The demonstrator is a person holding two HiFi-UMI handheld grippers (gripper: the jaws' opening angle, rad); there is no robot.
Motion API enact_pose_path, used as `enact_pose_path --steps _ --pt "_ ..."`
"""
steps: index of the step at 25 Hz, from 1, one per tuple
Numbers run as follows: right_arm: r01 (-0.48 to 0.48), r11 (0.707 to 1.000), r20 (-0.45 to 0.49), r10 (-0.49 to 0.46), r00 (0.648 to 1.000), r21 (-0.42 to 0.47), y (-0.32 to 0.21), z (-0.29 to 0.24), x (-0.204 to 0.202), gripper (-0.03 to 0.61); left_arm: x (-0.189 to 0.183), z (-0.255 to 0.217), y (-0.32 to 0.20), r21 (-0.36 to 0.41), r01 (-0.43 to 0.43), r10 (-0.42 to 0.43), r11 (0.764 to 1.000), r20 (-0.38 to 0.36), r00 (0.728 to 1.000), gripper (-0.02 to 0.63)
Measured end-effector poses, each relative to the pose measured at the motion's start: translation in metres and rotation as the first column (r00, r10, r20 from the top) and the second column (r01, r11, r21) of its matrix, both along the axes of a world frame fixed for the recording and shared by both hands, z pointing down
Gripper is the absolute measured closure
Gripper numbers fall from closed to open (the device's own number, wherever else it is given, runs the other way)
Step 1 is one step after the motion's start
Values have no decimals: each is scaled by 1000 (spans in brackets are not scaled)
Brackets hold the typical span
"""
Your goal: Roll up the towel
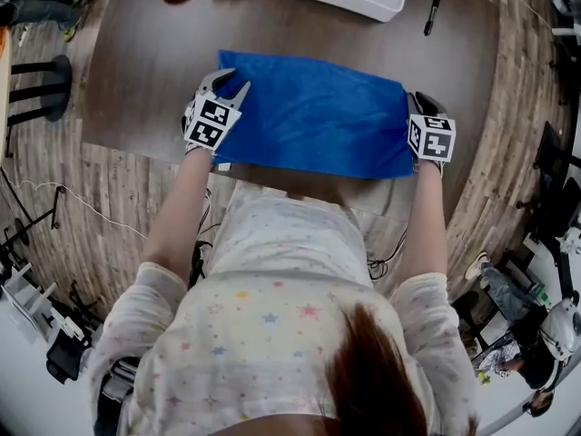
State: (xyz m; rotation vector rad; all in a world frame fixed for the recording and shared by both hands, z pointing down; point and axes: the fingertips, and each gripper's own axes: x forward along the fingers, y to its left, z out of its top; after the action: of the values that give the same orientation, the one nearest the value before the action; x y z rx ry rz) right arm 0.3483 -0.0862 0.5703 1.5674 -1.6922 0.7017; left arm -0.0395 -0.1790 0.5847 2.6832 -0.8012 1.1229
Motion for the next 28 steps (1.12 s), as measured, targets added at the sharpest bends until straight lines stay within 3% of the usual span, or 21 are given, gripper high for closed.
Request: enact_pose_path --steps 4,9,13,19,25,28 --pt "63 997 6 -63 998 -53 -12 10 -11 524 2 0 0 1 -6 6 1000 1 1000 489" --pt "74 994 46 -71 996 -80 -6 11 -15 568 2 1 2 2 4 -4 1000 -12 1000 489" --pt "12 999 48 -10 999 -47 -7 2 2 572 3 -1 1 5 -3 3 1000 -8 1000 489" --pt "-109 994 -19 109 994 4 -10 -11 44 572 -1 2 0 6 -4 4 1000 -4 1000 489" --pt "-249 957 -76 262 962 151 -3 -32 79 564 -5 -1 -2 23 18 -18 1000 -8 1000 477" --pt "-253 956 -21 259 966 148 19 -43 75 528 -7 0 -5 35 39 -39 999 -8 999 468"
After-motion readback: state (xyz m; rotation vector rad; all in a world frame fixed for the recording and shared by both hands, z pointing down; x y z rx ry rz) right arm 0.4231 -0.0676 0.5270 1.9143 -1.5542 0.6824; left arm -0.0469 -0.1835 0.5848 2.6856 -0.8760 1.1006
